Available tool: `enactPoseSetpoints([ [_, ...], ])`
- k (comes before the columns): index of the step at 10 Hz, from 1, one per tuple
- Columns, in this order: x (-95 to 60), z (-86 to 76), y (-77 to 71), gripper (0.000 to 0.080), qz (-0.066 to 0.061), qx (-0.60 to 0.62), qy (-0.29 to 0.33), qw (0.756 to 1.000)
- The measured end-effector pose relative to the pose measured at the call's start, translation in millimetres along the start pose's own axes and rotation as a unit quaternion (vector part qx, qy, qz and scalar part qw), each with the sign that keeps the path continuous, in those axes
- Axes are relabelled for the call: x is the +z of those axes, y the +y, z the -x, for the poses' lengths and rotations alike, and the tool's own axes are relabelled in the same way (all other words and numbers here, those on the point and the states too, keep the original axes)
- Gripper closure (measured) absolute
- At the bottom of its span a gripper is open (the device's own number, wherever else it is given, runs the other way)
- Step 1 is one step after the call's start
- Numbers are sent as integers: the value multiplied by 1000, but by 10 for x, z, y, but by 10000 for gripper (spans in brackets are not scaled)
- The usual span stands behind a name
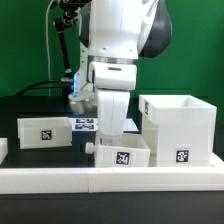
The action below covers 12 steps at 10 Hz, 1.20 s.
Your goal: Assemble drawer
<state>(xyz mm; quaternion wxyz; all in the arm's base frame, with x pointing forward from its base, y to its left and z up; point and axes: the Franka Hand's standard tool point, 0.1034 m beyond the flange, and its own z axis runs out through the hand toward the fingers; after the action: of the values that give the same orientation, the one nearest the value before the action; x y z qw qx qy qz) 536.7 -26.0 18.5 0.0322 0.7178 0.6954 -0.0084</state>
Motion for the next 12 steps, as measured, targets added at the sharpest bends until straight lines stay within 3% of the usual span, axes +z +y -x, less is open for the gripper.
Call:
enactPoseSetpoints([
  [2,13,-9,-9,758,-1,-2,1,1000],
  [6,32,325,-25,757,1,-44,43,998],
  [9,22,155,-10,757,2,-36,47,998],
  [12,34,159,-19,757,1,-35,47,998],
])
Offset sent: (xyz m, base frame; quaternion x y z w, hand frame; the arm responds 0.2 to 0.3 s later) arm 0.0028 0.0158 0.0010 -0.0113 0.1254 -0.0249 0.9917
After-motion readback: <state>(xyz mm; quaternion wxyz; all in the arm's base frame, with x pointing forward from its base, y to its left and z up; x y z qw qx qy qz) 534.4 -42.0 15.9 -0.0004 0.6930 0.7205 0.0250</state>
